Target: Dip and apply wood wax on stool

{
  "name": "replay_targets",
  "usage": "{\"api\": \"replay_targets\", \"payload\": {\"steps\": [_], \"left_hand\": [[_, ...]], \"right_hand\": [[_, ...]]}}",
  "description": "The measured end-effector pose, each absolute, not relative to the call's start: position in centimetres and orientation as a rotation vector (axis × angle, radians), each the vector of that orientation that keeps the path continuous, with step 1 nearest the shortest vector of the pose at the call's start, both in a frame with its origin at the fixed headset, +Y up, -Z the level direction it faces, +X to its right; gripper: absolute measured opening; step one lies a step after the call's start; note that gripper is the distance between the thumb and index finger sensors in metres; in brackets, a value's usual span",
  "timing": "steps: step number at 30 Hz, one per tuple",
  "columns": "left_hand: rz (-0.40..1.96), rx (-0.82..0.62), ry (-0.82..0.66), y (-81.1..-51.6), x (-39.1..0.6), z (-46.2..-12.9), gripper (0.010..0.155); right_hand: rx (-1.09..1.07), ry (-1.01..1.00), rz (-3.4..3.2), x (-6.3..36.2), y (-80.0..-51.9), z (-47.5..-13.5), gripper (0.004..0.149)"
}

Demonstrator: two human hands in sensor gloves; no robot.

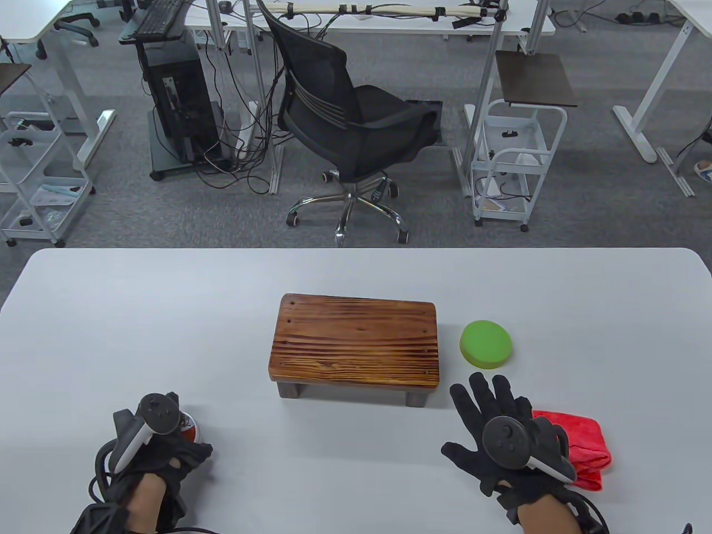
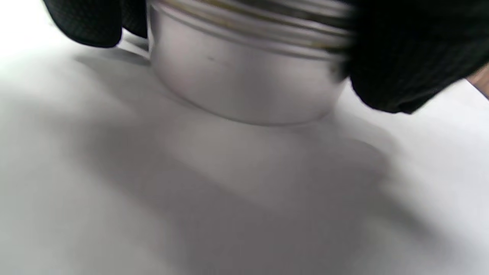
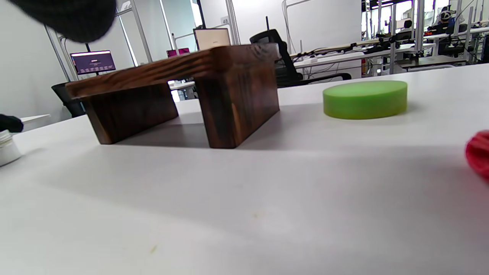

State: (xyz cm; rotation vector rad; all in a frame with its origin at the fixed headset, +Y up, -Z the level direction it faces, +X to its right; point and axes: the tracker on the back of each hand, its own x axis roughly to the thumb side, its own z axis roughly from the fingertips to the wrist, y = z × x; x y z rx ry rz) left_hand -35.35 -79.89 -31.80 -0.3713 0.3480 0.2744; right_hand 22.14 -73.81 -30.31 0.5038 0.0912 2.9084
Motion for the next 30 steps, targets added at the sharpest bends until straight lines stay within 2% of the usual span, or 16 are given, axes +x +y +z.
{"api": "replay_targets", "payload": {"steps": [6, 14, 22, 30], "left_hand": [[0.298, -0.281, 0.286, -78.1, -34.4, -32.0, 0.115], [0.239, -0.278, -0.055, -75.5, -25.5, -31.5, 0.114], [0.077, -0.315, -0.319, -76.0, -16.7, -30.4, 0.113], [0.051, -0.334, -0.448, -77.5, -10.9, -31.0, 0.113]], "right_hand": [[0.503, 0.074, 2.892, 22.4, -73.6, -30.2, 0.095], [0.495, 0.103, 2.896, 22.5, -73.7, -30.3, 0.094], [0.489, 0.126, 2.889, 22.5, -73.6, -30.4, 0.094], [0.486, 0.134, 2.875, 22.7, -73.6, -30.4, 0.094]]}}
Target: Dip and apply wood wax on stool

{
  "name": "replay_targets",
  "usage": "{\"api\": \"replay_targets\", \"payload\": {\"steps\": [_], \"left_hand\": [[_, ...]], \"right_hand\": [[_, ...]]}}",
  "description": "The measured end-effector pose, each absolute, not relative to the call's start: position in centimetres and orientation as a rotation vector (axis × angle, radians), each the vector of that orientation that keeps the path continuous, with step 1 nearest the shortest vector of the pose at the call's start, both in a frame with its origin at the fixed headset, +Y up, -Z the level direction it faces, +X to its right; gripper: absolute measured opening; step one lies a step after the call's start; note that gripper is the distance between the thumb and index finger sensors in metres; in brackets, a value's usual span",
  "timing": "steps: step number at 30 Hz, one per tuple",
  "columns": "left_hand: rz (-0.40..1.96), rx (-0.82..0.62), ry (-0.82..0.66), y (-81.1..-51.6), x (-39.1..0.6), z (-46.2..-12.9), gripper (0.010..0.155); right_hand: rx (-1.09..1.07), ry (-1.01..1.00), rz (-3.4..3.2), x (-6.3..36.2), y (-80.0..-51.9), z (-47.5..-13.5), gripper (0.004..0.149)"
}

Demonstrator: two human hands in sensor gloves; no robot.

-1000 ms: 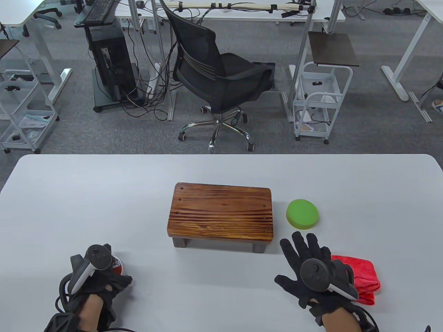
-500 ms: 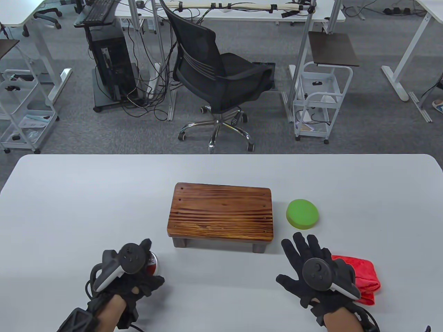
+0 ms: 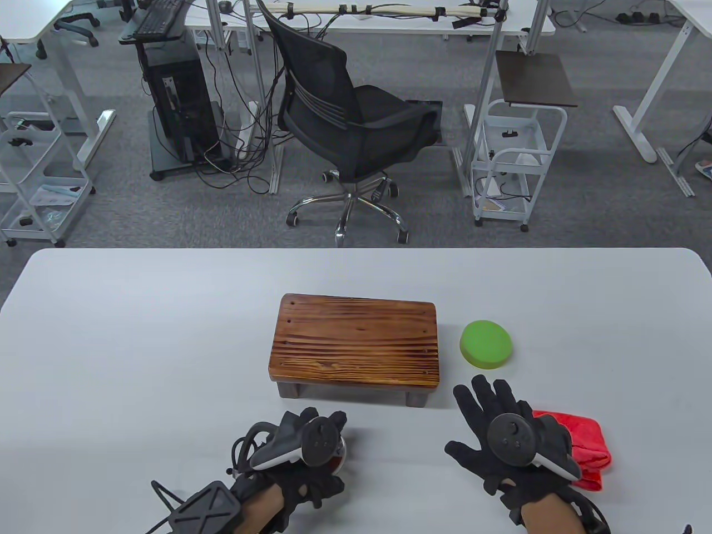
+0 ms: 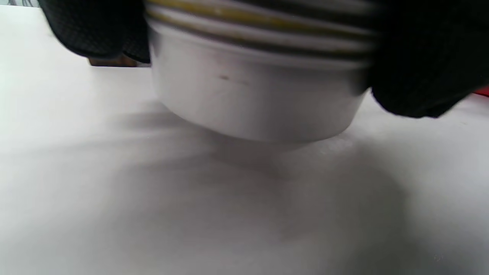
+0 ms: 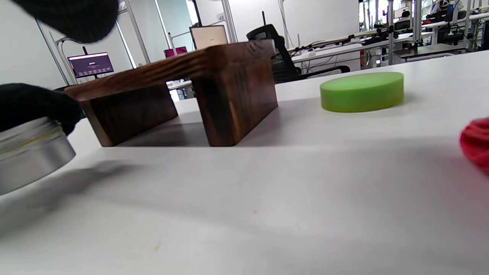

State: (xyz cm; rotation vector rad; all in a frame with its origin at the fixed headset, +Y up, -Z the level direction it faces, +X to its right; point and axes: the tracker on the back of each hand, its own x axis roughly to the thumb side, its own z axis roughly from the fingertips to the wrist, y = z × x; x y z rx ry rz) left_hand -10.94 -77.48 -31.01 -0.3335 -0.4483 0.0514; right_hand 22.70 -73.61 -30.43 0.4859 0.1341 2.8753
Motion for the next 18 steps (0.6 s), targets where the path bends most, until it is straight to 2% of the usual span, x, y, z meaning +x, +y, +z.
{"api": "replay_targets", "payload": {"steps": [9, 18], "left_hand": [[0.052, -0.398, -0.476, -79.1, -9.2, -32.1, 0.113], [0.021, -0.395, -0.49, -79.4, -9.1, -31.8, 0.113]], "right_hand": [[0.481, 0.153, 2.864, 22.9, -73.6, -30.5, 0.093], [0.481, 0.17, 2.869, 22.9, -73.6, -30.5, 0.093]]}}
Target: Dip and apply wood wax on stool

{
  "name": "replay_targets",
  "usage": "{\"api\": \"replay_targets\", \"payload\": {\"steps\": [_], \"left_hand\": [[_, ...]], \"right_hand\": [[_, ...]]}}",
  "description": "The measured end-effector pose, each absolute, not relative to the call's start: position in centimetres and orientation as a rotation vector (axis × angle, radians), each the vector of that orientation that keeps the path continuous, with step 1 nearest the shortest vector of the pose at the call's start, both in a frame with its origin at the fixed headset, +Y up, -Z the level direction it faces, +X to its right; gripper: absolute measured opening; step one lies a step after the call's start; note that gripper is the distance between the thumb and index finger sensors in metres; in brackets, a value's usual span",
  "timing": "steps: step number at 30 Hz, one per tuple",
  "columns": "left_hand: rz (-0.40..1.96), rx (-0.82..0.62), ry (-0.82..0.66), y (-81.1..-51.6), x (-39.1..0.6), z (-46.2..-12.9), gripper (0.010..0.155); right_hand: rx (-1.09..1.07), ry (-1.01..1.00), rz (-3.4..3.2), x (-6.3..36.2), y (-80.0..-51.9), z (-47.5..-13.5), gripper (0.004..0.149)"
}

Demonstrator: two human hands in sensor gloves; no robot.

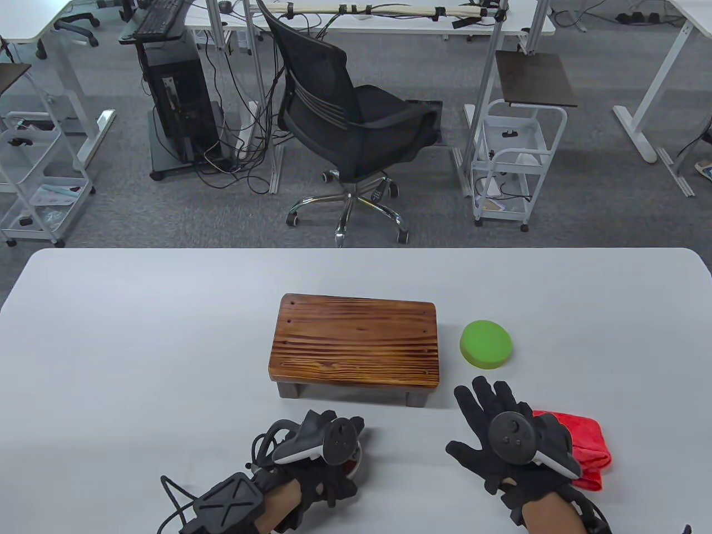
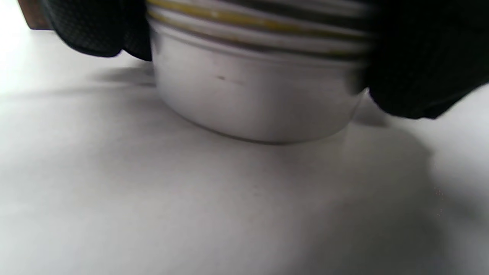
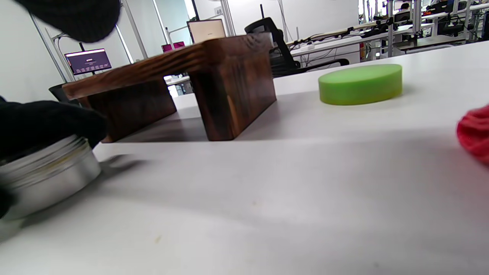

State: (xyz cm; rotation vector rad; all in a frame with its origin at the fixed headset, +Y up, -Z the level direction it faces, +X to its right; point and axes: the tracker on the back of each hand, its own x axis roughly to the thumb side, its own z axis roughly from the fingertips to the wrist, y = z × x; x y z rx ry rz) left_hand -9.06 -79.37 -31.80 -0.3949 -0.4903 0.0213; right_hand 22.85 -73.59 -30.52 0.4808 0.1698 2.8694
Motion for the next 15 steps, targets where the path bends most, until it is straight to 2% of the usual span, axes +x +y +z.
{"api": "replay_targets", "payload": {"steps": [10, 15], "left_hand": [[0.041, -0.421, -0.504, -78.7, -10.3, -31.1, 0.108], [0.08, -0.358, -0.497, -77.8, -12.5, -30.0, 0.11]], "right_hand": [[0.49, 0.208, 2.877, 22.3, -73.8, -30.4, 0.093], [0.558, 0.26, 2.901, 20.4, -73.9, -29.9, 0.093]]}}
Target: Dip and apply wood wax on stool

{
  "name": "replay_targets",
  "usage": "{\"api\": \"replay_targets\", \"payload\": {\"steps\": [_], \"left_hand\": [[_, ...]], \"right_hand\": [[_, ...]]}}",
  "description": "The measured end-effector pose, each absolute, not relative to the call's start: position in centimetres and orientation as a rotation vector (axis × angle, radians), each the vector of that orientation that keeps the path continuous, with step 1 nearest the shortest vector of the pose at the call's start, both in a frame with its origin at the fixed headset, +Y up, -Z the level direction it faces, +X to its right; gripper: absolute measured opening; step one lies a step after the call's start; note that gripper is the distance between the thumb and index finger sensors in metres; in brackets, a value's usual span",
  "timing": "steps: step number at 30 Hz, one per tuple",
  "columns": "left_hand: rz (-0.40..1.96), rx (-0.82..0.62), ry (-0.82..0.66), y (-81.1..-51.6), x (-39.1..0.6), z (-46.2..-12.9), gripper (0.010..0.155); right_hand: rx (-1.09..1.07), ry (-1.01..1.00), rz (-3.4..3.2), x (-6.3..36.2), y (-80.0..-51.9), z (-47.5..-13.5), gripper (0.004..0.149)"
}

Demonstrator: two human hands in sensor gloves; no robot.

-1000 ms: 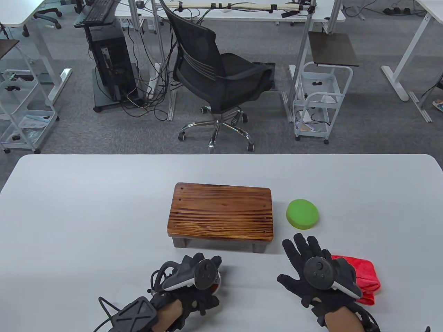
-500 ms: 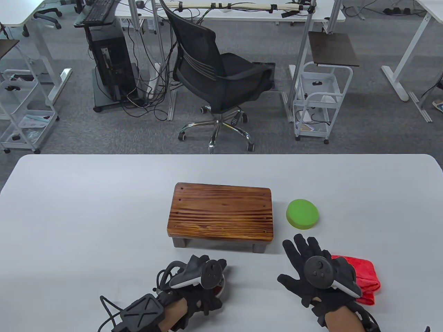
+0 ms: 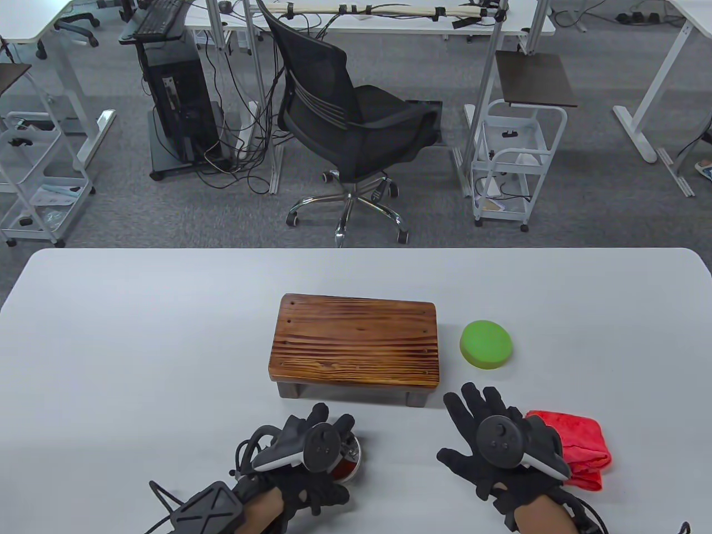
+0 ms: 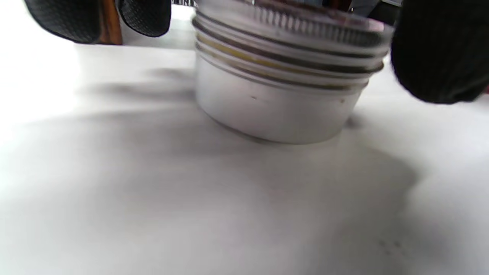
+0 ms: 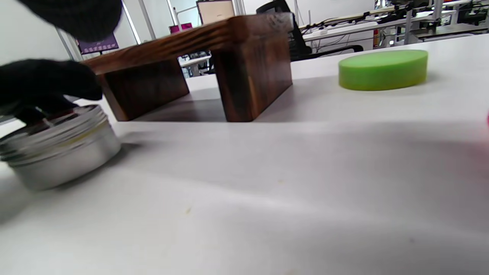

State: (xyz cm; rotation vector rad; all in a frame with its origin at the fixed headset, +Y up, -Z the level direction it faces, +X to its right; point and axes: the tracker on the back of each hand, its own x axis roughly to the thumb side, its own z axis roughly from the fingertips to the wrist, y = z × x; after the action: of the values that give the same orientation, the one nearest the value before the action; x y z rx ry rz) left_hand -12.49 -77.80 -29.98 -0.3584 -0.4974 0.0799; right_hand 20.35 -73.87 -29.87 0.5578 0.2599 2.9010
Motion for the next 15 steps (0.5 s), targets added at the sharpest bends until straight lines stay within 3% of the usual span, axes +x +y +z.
{"api": "replay_targets", "payload": {"steps": [7, 15], "left_hand": [[0.162, -0.309, -0.448, -77.4, -16.6, -29.0, 0.121], [0.238, -0.398, -0.37, -79.9, -18.8, -29.7, 0.113]], "right_hand": [[0.728, 0.378, 2.941, 15.8, -74.1, -29.2, 0.093], [0.849, 0.45, 2.9, 9.9, -74.8, -28.6, 0.091]]}}
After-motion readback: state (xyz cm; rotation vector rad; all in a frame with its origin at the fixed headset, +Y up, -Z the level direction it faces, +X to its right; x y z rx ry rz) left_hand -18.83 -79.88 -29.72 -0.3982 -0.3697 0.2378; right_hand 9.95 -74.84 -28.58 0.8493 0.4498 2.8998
